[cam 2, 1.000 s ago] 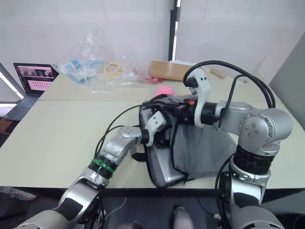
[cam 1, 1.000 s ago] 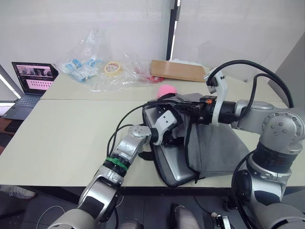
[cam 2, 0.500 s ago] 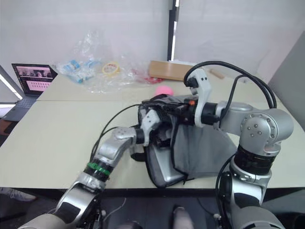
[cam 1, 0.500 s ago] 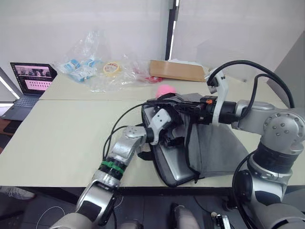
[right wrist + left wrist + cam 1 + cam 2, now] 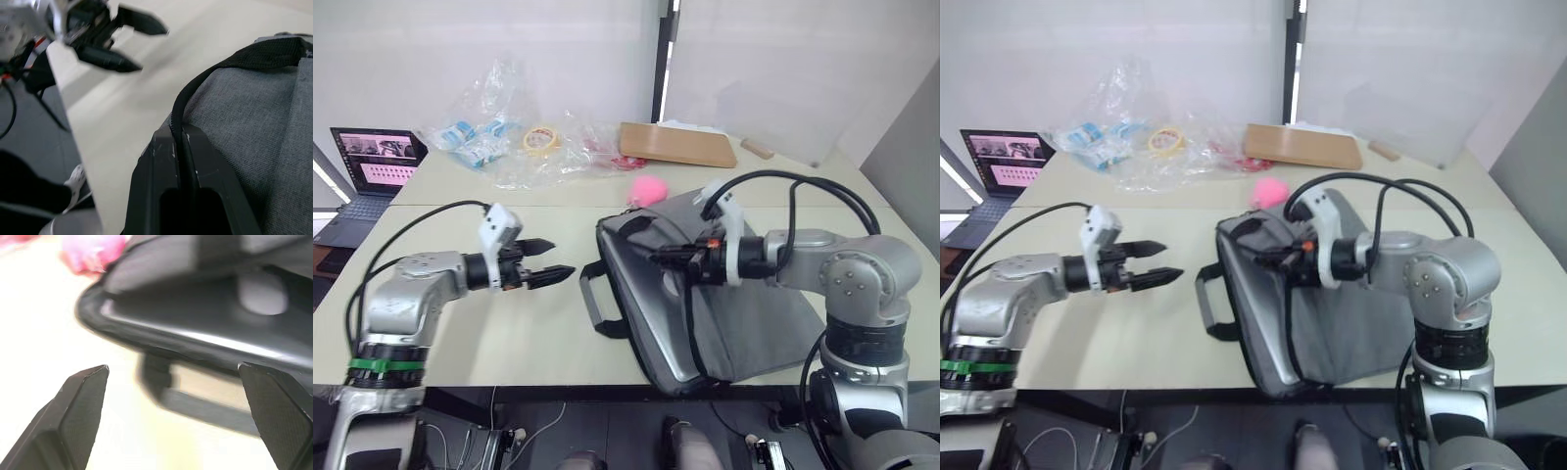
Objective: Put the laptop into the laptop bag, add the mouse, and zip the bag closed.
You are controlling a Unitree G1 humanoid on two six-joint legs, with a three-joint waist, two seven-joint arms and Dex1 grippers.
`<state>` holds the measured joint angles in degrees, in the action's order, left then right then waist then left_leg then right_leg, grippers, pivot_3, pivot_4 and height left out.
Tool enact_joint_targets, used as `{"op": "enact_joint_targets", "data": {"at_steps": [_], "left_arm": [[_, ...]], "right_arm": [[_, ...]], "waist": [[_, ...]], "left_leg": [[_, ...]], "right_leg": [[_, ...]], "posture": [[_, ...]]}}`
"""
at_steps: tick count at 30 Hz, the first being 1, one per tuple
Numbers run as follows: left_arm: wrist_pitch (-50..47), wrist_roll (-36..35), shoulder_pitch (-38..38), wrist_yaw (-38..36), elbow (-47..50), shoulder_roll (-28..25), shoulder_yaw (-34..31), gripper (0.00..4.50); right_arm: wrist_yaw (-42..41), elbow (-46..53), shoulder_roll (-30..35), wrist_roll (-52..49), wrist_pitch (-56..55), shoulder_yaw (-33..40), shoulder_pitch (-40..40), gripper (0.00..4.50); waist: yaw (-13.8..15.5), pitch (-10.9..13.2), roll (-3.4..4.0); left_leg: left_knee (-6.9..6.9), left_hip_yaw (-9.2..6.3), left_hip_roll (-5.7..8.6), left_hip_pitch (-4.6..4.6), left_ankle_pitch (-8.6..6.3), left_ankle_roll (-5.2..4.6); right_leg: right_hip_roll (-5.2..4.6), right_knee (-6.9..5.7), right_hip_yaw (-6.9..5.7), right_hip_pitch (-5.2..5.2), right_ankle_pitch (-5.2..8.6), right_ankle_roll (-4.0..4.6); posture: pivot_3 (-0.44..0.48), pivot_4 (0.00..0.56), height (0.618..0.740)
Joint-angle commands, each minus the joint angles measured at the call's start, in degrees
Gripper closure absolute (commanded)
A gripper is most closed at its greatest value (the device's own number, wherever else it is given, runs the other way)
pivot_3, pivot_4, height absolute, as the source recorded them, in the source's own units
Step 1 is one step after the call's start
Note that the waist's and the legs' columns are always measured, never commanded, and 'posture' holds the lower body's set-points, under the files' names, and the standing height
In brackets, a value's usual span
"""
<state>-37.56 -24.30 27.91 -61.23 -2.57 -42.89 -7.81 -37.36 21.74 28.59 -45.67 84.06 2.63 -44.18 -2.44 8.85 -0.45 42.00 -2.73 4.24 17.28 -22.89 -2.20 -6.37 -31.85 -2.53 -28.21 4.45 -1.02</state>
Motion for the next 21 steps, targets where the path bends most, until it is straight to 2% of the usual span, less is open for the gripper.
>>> {"op": "enact_joint_targets", "data": {"at_steps": [1,6,10,13,17,19,21], "left_arm": [[1.48,-0.28,-0.55,0.45,0.35,-2.16,-2.14,0.05],[2.71,-0.4,-0.16,2.48,-0.92,-1.69,-3.07,0.05],[5.34,-0.79,4.57,4.25,-7.89,3.22,-2.11,0.0],[7.41,-0.49,10.84,4.15,-16.59,6.98,-1.44,0.0],[11.35,0.84,17.07,3.2,-27.27,10.48,-0.29,0.0],[15.49,3.31,20.85,3.17,-34.58,12.91,1.29,0.0],[18.75,5.08,23.97,2.51,-40.56,15.06,2.4,0.0]], "right_arm": [[-4.71,1.74,1.03,-3.84,-1.89,-1.64,-0.51,4.5],[-5.46,0.35,2.5,-0.17,-7.31,-5.15,0.55,4.5],[-5.2,0.59,4.45,0.3,-10.0,-3.91,2.76,3.15],[-5.67,2.5,8.62,-3.16,-8.37,3.04,5.47,2.09],[-4.96,3.28,13.41,-5.81,-6.89,9.79,9.01,0.72],[-5.26,3.74,17.75,-4.84,-7.46,13.54,13.53,0.03],[-5.21,3.45,21.05,-4.13,-7.77,17.42,18.11,0.01]], "waist": [[-0.24,0.0,0.0],[-0.21,0.0,0.0],[0.29,0.0,0.0],[1.6,0.01,-0.04],[1.91,0.0,-0.05],[2.15,0.0,-0.06],[2.69,0.0,-0.07]], "left_leg": [[0.0,0.01,-0.01,-0.01,0.0,0.01],[0.0,0.02,-0.04,-0.05,0.01,0.05],[0.03,0.03,-0.03,-0.09,0.02,0.08],[0.24,-0.07,0.08,-0.03,0.02,0.07],[0.27,-0.04,0.11,-0.01,0.01,0.05],[0.29,-0.05,0.03,-0.01,0.01,0.04],[0.31,-0.07,0.02,0.0,-0.01,0.0]], "right_leg": [[-0.01,0.0,-0.03,0.01,0.01,0.02],[-0.01,-0.03,-0.04,0.03,0.03,0.05],[-0.04,-0.06,-0.03,0.09,0.03,0.05],[-0.11,-0.09,-0.08,0.18,0.02,0.04],[-0.15,-0.05,-0.06,0.21,-0.01,0.01],[-0.15,-0.02,-0.11,0.35,-0.01,0.01],[-0.16,0.03,-0.14,0.51,-0.02,0.0]], "posture": [[0.0,0.15,0.74],[0.0,0.15,0.74],[0.0,0.15,0.74],[0.0,0.15,0.74],[0.0,0.15,0.74],[0.0,0.15,0.74],[0.0,0.15,0.74]]}}
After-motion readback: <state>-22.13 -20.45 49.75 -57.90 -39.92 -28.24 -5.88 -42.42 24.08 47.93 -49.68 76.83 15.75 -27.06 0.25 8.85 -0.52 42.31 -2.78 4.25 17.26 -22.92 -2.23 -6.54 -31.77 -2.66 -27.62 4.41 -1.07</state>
